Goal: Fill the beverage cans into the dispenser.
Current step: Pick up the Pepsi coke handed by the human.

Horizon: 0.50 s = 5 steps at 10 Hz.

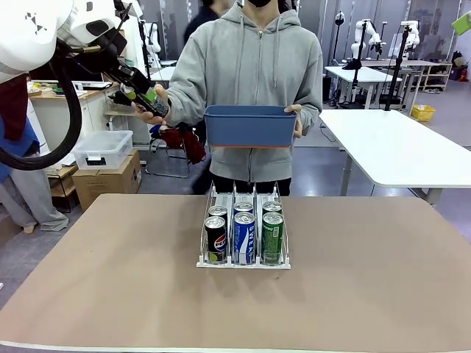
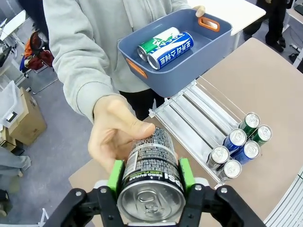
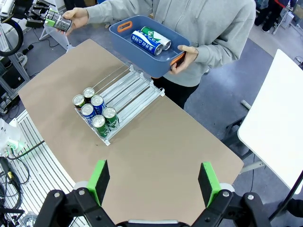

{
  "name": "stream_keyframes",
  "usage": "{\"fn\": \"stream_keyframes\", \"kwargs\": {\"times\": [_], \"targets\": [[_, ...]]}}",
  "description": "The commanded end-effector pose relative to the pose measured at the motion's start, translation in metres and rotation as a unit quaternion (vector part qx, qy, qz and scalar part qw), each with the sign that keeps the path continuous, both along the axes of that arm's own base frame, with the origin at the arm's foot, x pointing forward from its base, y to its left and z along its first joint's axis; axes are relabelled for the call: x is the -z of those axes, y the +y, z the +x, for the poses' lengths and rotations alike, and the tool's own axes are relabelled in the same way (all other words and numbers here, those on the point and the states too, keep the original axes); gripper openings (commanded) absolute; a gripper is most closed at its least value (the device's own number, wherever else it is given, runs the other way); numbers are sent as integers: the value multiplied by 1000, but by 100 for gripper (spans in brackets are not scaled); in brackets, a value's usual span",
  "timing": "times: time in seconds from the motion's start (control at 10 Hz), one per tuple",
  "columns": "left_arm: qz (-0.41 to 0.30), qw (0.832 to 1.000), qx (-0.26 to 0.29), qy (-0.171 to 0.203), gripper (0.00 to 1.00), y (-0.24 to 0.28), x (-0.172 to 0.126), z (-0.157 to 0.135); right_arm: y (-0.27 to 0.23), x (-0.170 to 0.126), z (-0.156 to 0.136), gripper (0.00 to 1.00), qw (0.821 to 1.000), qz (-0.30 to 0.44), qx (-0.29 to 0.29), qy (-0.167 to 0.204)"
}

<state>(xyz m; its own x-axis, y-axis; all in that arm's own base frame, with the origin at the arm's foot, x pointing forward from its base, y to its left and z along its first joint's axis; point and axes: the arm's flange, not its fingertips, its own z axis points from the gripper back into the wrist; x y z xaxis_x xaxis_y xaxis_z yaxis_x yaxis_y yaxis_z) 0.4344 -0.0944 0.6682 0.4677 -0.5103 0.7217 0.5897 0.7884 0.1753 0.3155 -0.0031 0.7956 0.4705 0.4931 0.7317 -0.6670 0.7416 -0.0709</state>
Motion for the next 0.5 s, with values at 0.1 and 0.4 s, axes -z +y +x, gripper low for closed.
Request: {"fn": "stream_keyframes", "kwargs": {"times": [0.1, 0.4], "targets": [[11, 1000, -14, -12, 0, 3, 2, -7, 0, 1, -1, 100, 1000, 1, -2, 3], [-4, 1000, -20, -11, 0, 1, -1, -9, 0, 1, -1, 100, 1000, 1, -2, 3]]}}
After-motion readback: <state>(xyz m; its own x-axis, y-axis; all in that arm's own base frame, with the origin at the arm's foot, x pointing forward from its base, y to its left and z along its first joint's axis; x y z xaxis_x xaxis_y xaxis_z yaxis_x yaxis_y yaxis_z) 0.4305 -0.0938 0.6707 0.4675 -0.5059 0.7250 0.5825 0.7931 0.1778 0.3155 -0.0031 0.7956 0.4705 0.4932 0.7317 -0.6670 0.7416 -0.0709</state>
